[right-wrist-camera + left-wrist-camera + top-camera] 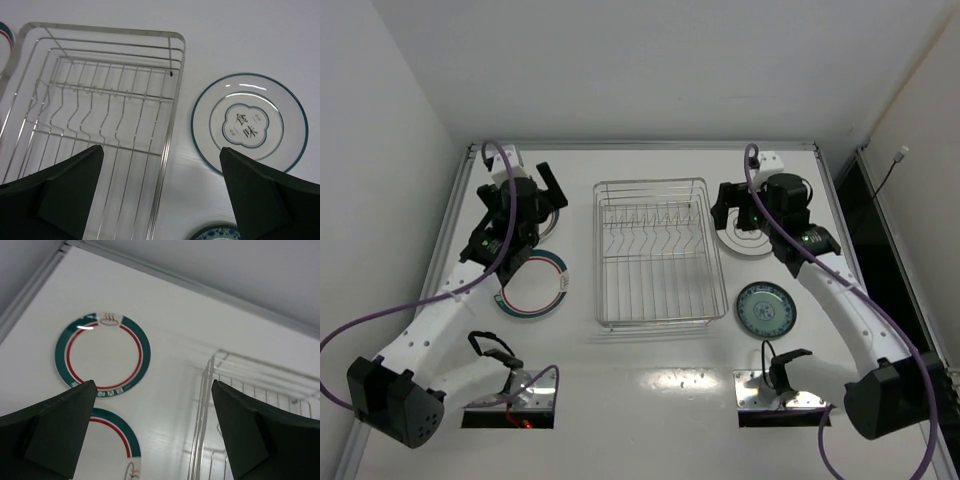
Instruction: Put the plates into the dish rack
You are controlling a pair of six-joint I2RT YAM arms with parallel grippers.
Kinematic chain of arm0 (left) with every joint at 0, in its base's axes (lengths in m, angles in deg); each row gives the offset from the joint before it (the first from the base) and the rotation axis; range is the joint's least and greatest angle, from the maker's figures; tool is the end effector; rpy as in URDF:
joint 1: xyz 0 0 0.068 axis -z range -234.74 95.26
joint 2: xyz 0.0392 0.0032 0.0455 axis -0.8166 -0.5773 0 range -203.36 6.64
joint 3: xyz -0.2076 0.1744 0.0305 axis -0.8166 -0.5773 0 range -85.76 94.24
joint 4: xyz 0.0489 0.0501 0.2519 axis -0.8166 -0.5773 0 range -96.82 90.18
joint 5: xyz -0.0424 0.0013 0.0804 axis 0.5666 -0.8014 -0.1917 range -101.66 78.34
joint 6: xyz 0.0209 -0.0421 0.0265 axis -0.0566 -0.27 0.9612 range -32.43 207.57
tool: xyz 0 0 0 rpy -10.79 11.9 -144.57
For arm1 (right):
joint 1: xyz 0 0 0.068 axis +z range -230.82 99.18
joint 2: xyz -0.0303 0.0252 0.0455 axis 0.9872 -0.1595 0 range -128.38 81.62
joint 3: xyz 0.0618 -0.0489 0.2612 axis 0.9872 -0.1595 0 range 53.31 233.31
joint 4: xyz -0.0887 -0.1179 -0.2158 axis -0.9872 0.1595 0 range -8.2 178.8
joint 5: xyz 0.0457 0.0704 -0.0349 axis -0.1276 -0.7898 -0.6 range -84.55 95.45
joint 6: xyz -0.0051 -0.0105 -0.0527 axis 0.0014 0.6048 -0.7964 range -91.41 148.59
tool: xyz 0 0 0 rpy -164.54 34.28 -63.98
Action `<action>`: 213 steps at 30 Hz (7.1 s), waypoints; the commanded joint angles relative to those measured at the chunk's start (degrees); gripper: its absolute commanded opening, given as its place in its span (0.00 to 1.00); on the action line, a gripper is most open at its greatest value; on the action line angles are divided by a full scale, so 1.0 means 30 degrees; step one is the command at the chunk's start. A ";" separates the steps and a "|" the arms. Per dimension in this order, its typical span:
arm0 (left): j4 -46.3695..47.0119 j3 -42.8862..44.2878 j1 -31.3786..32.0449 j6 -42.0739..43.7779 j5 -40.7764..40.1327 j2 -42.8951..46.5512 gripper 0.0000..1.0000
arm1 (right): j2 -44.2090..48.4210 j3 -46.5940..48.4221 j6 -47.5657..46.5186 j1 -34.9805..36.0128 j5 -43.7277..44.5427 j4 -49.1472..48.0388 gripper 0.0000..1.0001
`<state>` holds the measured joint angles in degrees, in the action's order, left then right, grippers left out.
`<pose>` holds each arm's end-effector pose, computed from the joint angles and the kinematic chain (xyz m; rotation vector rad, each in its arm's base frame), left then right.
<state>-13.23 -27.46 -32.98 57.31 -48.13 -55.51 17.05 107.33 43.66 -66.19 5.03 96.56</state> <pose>0.2337 -0.0705 0.3599 -0.5566 1.7242 -0.0473 0.2492 0.0653 0.3192 0.0031 2.0288 0.3366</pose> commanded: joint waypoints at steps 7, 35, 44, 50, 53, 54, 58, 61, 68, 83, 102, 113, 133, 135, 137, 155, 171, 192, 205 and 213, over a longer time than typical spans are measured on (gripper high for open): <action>-0.0594 -0.0042 -0.0512 0.2380 0.8221 -0.1278 1.00 | -0.3170 0.3032 0.4492 -0.2907 0.2729 0.2670 1.00; -0.2239 -0.0391 -0.0515 0.2235 0.5681 -0.3568 1.00 | -1.7554 0.5338 0.6109 -1.2319 -1.1137 0.0115 0.58; -0.2796 -0.0011 -0.0515 0.2060 0.5506 -0.4391 1.00 | -1.5753 0.4437 0.5904 -1.1909 -0.8778 0.1285 0.00; -0.2972 -0.0011 -0.0515 0.1679 0.5096 -0.4772 1.00 | -0.9509 0.5779 0.5348 -1.0714 -0.2037 0.3864 0.00; -0.3147 0.0163 -0.0515 0.1679 0.5096 -0.5385 1.00 | -0.6051 0.7069 0.4969 -0.8698 0.1949 0.4219 0.00; -0.3524 0.0426 -0.0515 0.1476 0.5096 -0.5793 1.00 | -0.4767 0.7826 0.4358 -0.7874 0.4250 0.4219 0.00; -0.4173 0.0868 -0.0515 0.1269 0.4305 -0.6441 1.00 | -0.3875 1.0056 0.3035 -0.3560 0.8866 0.4688 0.00; -0.4612 0.1073 -0.0515 0.1095 0.3838 -0.6676 1.00 | -0.4165 1.1171 0.2682 -0.0695 1.1298 0.5476 0.00; -0.4788 0.1073 -0.0515 0.1093 0.3836 -0.6881 1.00 | -0.5514 0.9712 0.4348 0.5104 1.8975 0.7176 0.00; -0.4964 0.1073 -0.0515 0.1093 0.3836 -0.6705 1.00 | -1.1193 1.0878 0.6371 0.9068 2.2757 1.0165 0.00; -0.5140 0.1073 -0.0515 0.1093 0.3660 -0.6705 1.00 | -0.1459 0.7109 0.6783 0.5064 1.2835 1.0981 0.76; -0.5140 0.1249 -0.0515 0.1093 0.4244 -0.6326 1.00 | 0.2717 -0.1127 0.9773 -0.4047 0.6578 1.3014 0.05; -0.4964 0.1073 -0.0515 0.1093 0.4890 -0.5563 1.00 | -0.7209 -0.5704 1.0152 -0.9741 -0.5131 0.3956 0.12; -0.4964 0.1073 -0.0515 0.1093 0.4890 -0.5563 1.00 | -0.8235 -0.4504 1.0152 -0.9246 -0.4607 0.4366 0.12; -0.4964 0.1073 -0.0515 0.1093 0.4890 -0.5563 1.00 | -0.9321 -0.3627 1.0152 -0.8719 -0.4078 0.4600 0.12; -0.4964 0.1073 -0.0515 0.1093 0.4715 -0.5563 1.00 | -1.4244 0.4021 0.9654 -0.6958 -0.2817 0.5066 0.07; -0.5140 0.1073 -0.0515 0.1093 0.4773 -0.5914 1.00 | -0.6771 -0.1597 0.6168 -1.2491 -0.3312 0.5860 0.57; -0.5314 0.1249 -0.0515 0.1093 0.4363 -0.6498 1.00 | -1.1521 -0.3330 0.5611 -1.2085 -0.7158 0.3692 0.00; -0.4849 0.0839 -0.0515 0.0246 0.3224 -0.5914 1.00 | -0.4580 0.7913 0.7076 -0.5774 0.5902 0.9460 0.00; -0.5286 0.1013 -0.0515 -0.0108 0.2461 -0.5912 1.00 | -0.5746 1.3566 0.7633 0.1298 1.3789 1.1188 0.00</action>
<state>-28.97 -25.79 -33.86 58.12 -38.71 -74.84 2.77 142.93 64.90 -66.10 32.85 124.74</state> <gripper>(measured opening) 1.000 0.040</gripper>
